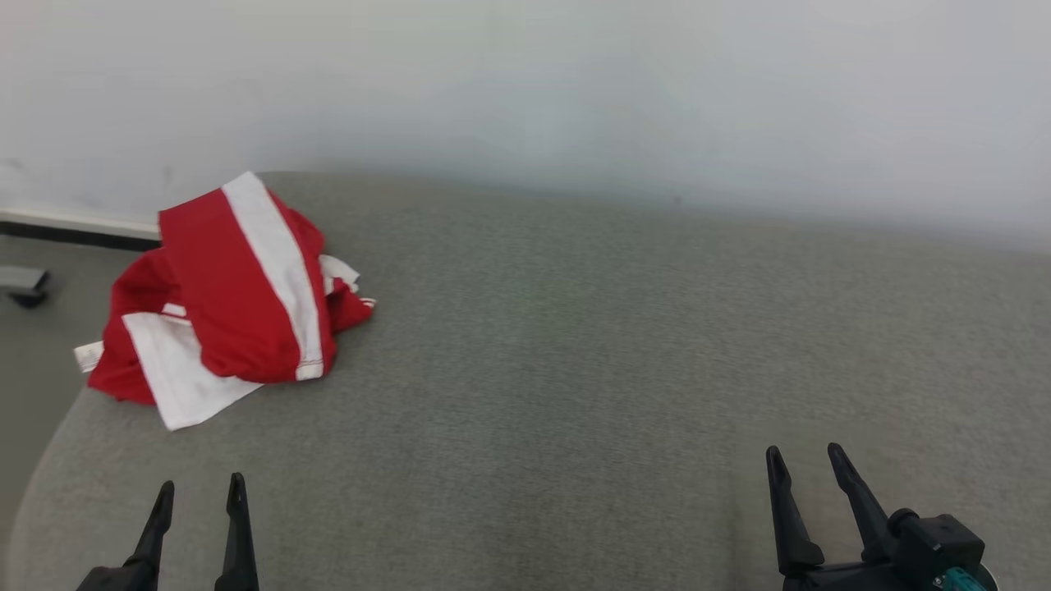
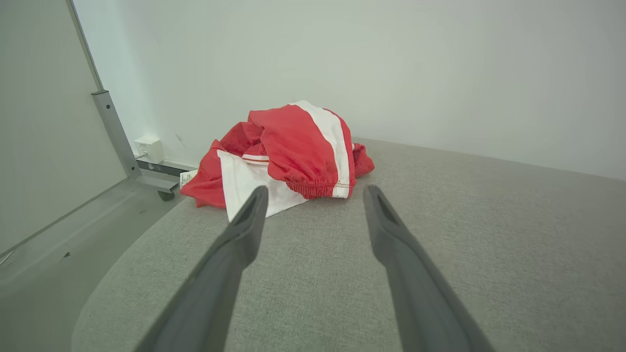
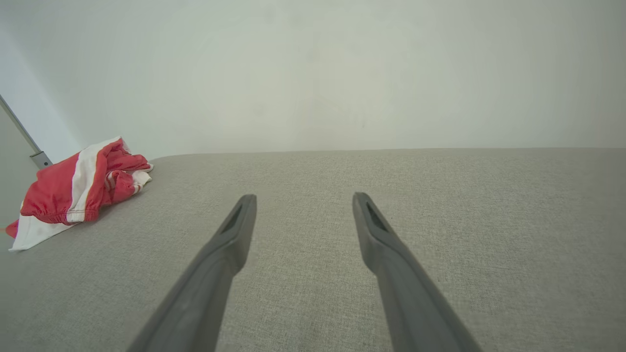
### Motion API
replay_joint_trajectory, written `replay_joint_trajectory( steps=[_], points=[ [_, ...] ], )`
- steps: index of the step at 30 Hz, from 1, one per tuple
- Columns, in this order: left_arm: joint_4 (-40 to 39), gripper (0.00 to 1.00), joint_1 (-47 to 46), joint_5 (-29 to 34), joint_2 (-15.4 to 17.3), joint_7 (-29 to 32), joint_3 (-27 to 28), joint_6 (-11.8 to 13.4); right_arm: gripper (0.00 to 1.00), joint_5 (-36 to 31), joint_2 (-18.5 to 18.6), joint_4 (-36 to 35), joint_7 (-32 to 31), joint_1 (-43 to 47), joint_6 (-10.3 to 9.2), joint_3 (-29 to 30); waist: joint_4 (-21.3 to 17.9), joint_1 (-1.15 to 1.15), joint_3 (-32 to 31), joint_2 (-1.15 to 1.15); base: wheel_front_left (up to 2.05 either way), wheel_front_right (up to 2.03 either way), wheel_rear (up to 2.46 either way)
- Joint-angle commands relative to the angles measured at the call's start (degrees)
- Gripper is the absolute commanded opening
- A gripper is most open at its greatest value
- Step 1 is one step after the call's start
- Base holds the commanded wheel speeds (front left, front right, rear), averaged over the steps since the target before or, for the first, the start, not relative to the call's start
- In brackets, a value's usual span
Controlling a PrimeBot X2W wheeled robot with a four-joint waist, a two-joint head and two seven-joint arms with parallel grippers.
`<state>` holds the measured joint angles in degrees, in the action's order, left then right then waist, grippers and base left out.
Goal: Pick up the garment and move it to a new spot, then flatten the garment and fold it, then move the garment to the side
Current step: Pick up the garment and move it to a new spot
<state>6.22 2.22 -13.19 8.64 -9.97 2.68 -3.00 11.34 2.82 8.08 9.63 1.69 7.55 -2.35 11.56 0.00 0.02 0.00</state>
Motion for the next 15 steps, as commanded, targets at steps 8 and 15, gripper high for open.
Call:
replay_joint_trajectory(
  steps=[8, 15],
  points=[
    [-0.53, 1.00, 1.20, -0.20, 0.63, 0.71, -0.01, 0.89, 1.00, 0.95, 0.12, 1.10, 0.47, 0.71, -0.12, -0.67, 9.05, 0.00, -0.92, 0.00, 0.00, 0.00, 0.00],
    [-0.74, 1.00, 1.65, -0.37, 0.81, 0.57, 0.29, 1.73, 1.00, 0.88, 0.12, 1.60, 0.45, 0.46, -0.12, -1.26, 13.15, 0.00, -0.91, 0.00, 0.00, 0.00, 0.00]
  ],
)
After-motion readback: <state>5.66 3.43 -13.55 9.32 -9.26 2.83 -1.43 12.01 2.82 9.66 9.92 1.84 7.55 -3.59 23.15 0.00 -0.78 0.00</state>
